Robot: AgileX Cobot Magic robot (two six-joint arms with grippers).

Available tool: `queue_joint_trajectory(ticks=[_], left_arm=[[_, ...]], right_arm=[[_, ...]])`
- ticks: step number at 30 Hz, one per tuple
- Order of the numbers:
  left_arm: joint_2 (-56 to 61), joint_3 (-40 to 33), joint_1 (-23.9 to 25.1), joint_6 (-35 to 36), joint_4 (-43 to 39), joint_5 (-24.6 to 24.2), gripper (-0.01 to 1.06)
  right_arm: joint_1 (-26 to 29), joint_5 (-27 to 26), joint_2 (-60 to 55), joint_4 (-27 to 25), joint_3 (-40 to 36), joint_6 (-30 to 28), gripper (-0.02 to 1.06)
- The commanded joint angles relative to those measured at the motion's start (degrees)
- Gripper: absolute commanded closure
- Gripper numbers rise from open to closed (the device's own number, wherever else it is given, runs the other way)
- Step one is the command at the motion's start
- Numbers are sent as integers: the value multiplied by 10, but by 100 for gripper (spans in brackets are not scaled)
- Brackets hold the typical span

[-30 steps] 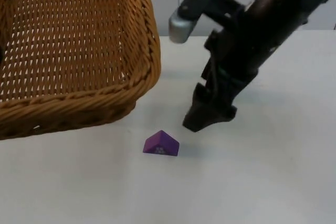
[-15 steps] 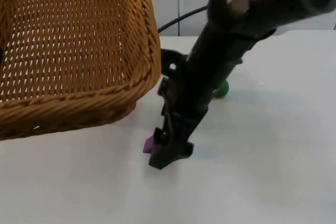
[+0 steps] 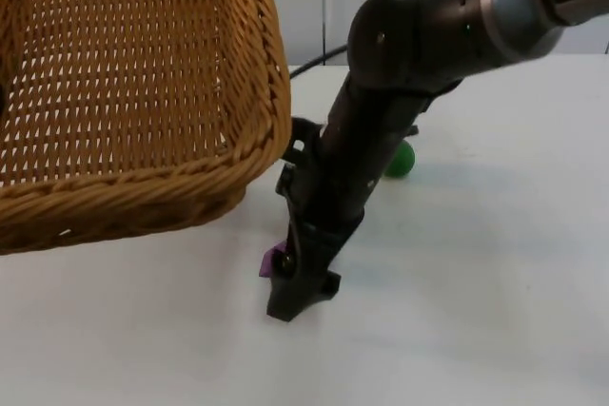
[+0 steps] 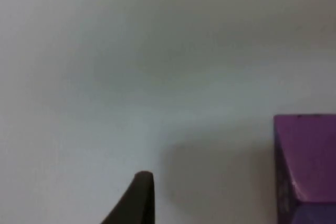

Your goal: Pick up the basket with the left hand and place the triangular block into the basket with the right hand.

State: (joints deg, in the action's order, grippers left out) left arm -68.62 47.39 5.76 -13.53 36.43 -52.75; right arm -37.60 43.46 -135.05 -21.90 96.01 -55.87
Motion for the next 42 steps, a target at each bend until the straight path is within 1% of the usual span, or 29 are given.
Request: queue_joint_trajectory(ticks=[1, 3, 4, 5, 6, 7, 9, 10, 11, 12, 16, 17, 20, 21, 24, 25, 26, 29, 30, 31, 33, 34, 35, 39, 40, 42], left_arm=[[6, 1, -2, -1, 26, 6, 105], [6, 1, -2, -1, 26, 6, 105], [6, 1, -2, -1, 26, 6, 105], [6, 1, -2, -2, 26, 6, 105], [6, 1, -2, -3, 26, 7, 105], [6, 1, -2, -3, 26, 7, 105], [6, 1, -2, -3, 26, 7, 105], [6, 1, -2, -3, 26, 7, 105], [6, 1, -2, -3, 26, 7, 105], [6, 1, -2, -3, 26, 7, 105], [6, 1, -2, -3, 29, 7, 105], [6, 1, -2, -3, 29, 7, 105], [6, 1, -2, -6, 29, 7, 105], [6, 1, -2, -6, 29, 7, 105], [6, 1, -2, -8, 29, 7, 105], [6, 1, -2, -8, 29, 7, 105], [6, 1, -2, -8, 29, 7, 105], [6, 1, -2, -11, 29, 7, 105], [6, 1, -2, -11, 29, 7, 105], [6, 1, -2, -11, 29, 7, 105], [6, 1, -2, -11, 29, 7, 105], [6, 1, -2, -11, 29, 7, 105], [6, 1, -2, -11, 29, 7, 105], [6, 1, -34, -11, 28, 15, 105], [6, 1, -34, -11, 28, 15, 105], [6, 1, -50, -11, 23, 22, 105]], right_arm=[[-3, 10, -4, 11, 4, 6, 10], [-3, 10, -6, 12, 4, 9, 16], [-3, 9, -6, 12, 4, 9, 22], [-3, 7, -6, 12, 4, 9, 32], [-3, 4, -6, 12, 4, 14, 45], [-3, 4, -6, 12, 4, 14, 45], [-3, -9, -6, 23, 4, 36, 75], [-3, -14, -6, 34, 4, 52, 93], [-3, -18, -6, 43, 4, 72, 104], [-3, -18, -6, 43, 4, 72, 104], [-3, -16, 6, 73, 4, 142, 104], [-3, -16, 6, 73, 4, 142, 104], [-2, -9, 34, 102, 4, 220, 104], [-2, -9, 34, 102, 4, 220, 104], [-2, -5, 70, 123, 4, 301, 105], [-2, -3, 87, 138, 4, 344, 105], [-2, -3, 87, 138, 4, 344, 105], [-2, 2, 122, 156, 1, 402, 105], [-2, 2, 122, 156, 1, 402, 105], [-2, 2, 134, 177, -4, 426, 105], [3, -4, 157, 223, -27, 472, 105], [11, -11, 174, 233, -50, 482, 105], [11, -11, 174, 233, -50, 482, 105], [61, -52, 237, 227, -131, 514, 105], [61, -52, 237, 227, -131, 514, 105], [96, -63, 271, 228, -169, 525, 105]])
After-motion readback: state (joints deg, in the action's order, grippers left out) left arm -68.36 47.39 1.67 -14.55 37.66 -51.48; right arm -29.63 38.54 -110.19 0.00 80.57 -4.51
